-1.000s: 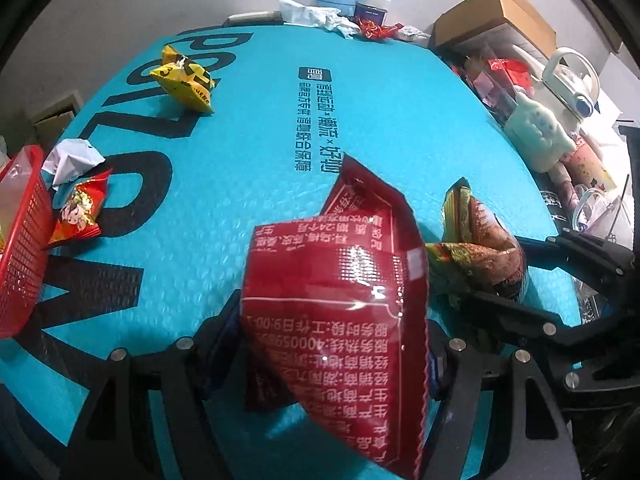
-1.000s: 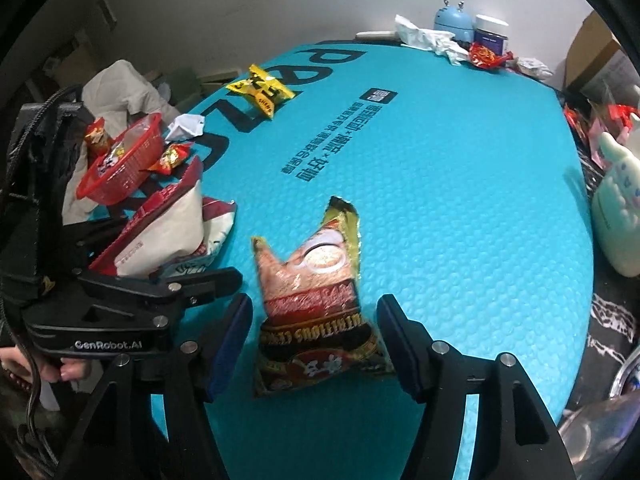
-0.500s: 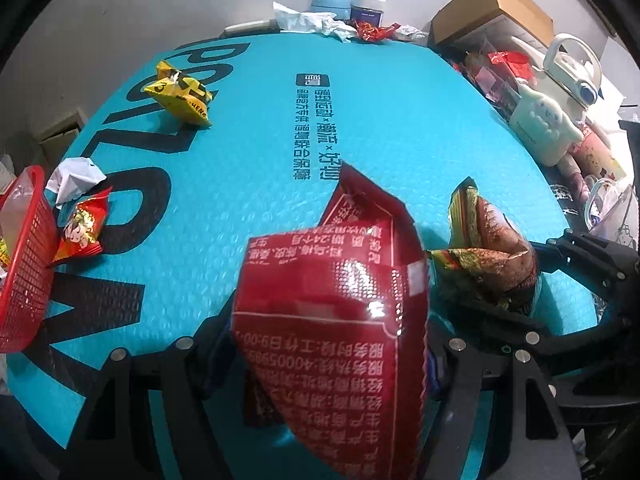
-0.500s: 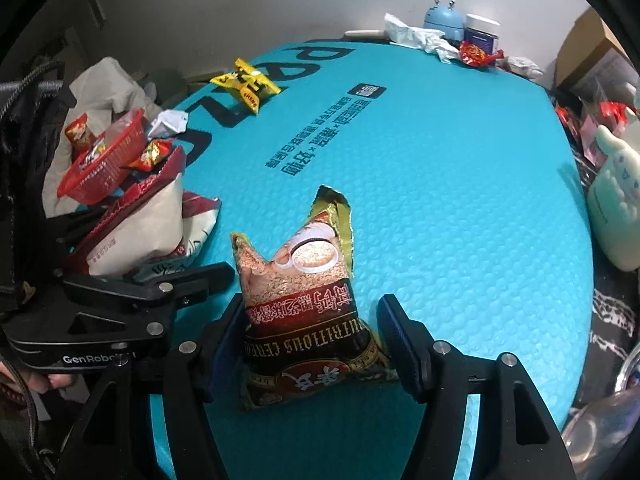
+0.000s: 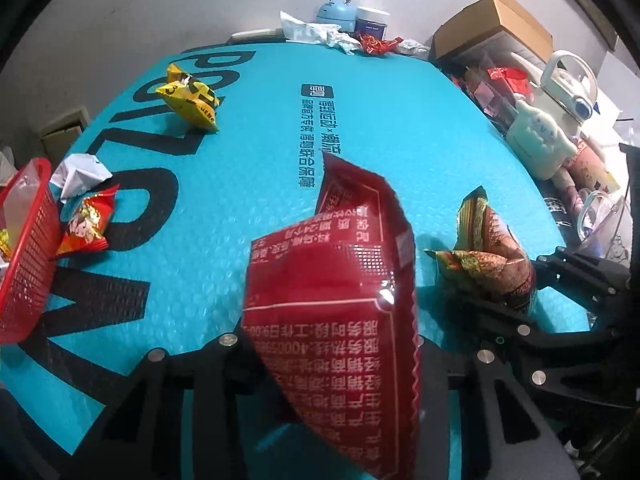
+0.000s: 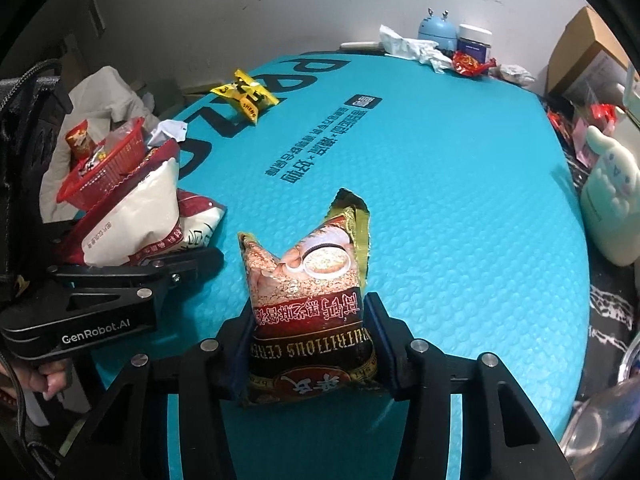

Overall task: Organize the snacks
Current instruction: 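Lift the red printed bag and cereal bag off the table with both tools, then carry both bags over the red basket and release them inside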

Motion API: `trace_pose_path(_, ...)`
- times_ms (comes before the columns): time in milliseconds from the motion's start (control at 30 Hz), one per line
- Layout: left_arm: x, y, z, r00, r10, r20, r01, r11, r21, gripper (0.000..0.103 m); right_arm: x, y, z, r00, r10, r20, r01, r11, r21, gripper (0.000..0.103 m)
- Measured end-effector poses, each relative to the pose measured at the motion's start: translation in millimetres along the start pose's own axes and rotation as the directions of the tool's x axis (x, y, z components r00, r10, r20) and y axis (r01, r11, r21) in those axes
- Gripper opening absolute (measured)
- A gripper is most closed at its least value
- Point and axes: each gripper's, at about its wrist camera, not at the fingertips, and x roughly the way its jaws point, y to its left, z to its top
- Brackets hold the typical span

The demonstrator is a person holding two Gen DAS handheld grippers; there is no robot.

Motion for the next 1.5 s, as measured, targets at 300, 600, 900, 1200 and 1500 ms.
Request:
trace_pose_path(300,-16.5,3.3,-4.2,1.0,-0.018,0.02,0.019,0.999,-0.032,0.04,-9.7,2.1,-0.9,0.999,0.029,0.013,-0.029,1.0,0.004,0.049)
trace_pose_path(600,-38.7,11.1,-4.8,0.997,-0.022,0.071,0.026,0.998,-0.054,0.04,-20.6,21.7,6.7,0.998,0.055,0.037,-0.053,0.997,-0.047,0.049)
trace_pose_path(900,-74.2,27.9,-1.9,0.988,-0.008,0.157,0.023,0.996,-0.089,0.04,-35.7,44.3,25.9,0.993,0.099,0.065,-0.091,0.989,-0.114,0.049)
trace_pose_path(1200,-109.5,51.7,-0.2,0.97,0.025,0.241,0.008,0.991,-0.136,0.04,-43.9,75.1,51.0,0.984,0.168,0.066,-0.152,0.968,-0.201,0.049)
trace_pose_path(1500,-143.4,88.1,-1.2,0.946,0.092,0.31,-0.027,0.978,-0.209,0.04,-52.3,114.7,81.7,0.968,0.24,0.079,-0.206,0.931,-0.303,0.049)
